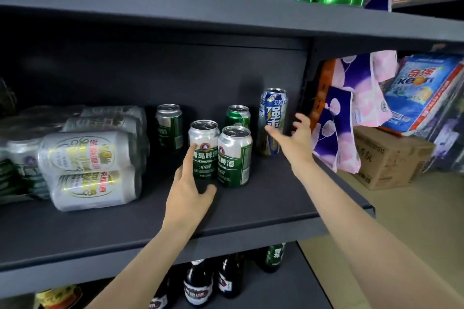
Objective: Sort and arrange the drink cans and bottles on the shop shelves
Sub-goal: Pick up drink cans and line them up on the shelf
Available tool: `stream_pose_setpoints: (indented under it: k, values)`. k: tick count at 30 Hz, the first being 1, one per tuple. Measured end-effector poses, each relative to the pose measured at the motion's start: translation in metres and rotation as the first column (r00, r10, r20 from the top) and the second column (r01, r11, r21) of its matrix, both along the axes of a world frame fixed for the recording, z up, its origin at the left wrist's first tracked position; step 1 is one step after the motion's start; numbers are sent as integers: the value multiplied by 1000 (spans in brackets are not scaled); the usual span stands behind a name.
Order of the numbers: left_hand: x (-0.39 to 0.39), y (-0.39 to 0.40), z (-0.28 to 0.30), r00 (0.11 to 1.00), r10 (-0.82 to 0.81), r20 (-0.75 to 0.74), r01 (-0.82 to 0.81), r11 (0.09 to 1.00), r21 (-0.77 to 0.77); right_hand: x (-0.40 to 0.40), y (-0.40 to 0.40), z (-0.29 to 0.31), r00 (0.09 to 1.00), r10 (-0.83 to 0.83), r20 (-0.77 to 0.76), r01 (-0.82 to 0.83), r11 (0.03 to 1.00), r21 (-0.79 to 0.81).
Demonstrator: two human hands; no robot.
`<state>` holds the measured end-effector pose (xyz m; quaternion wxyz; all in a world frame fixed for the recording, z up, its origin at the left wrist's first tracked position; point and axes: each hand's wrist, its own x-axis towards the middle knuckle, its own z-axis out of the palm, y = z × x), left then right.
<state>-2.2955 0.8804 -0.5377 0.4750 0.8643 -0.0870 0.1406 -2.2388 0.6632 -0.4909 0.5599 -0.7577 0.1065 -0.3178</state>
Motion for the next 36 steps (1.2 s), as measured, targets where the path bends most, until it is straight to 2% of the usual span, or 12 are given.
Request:
stream_pose_setpoints:
  k: [3, 5, 12, 15, 18, 21, 24, 26, 28, 30, 33, 36]
  values:
    - [-3, -2, 4, 999, 10, -33, -10, 1000, 12, 35, -6, -5, 991, 14, -135, -20, 999, -44]
    - [-2, -2, 5, 999, 14, -40, -13, 1000, 26, 49, -6, -11, 983, 33, -183, -34, 999, -3]
    - [0, 0, 5, 998, 31, -55, -27, 998, 59, 48, 1, -8, 977, -90, -193, 71, 992, -103]
    - [0, 1, 6, 997, 51, -57, -48, 998, 51, 23, -2, -13, 993, -41, -114, 29, 994, -106]
    - [0, 1, 4, 998, 50, -33, -49, 998, 39, -17, -11, -18, 997, 66, -48, -74, 980, -184]
    - [2, 3, 0, 999, 42, -12, -42, 999, 19, -65, -10, -14, 987, 140, -74, -152, 969, -197]
    - [-13, 6, 11, 992, 45, -121, -40, 998, 39, -122, -3, -4, 972, 174, -159, -194, 974, -120]
    - [-43, 8, 33, 991, -3, -134, 9, 999, 46, -164, 2, 12, 939, 231, -254, -246, 969, -29]
    - [-73, 11, 67, 981, -193, 28, 189, 976, 109, -204, 7, 38, 907, 266, -325, -259, 964, 65]
    - [-90, 18, 112, 926, -360, 110, 323, 910, 258, -236, 14, 77, 893, 284, -350, -264, 959, 104]
    - [-98, 33, 201, 912, -396, 106, 328, 860, 391, -258, 17, 159, 888, 301, -348, -271, 953, 133]
    - [-128, 49, 301, 883, -463, 77, 351, 760, 547, -278, 16, 267, 901, 323, -289, -303, 946, 113]
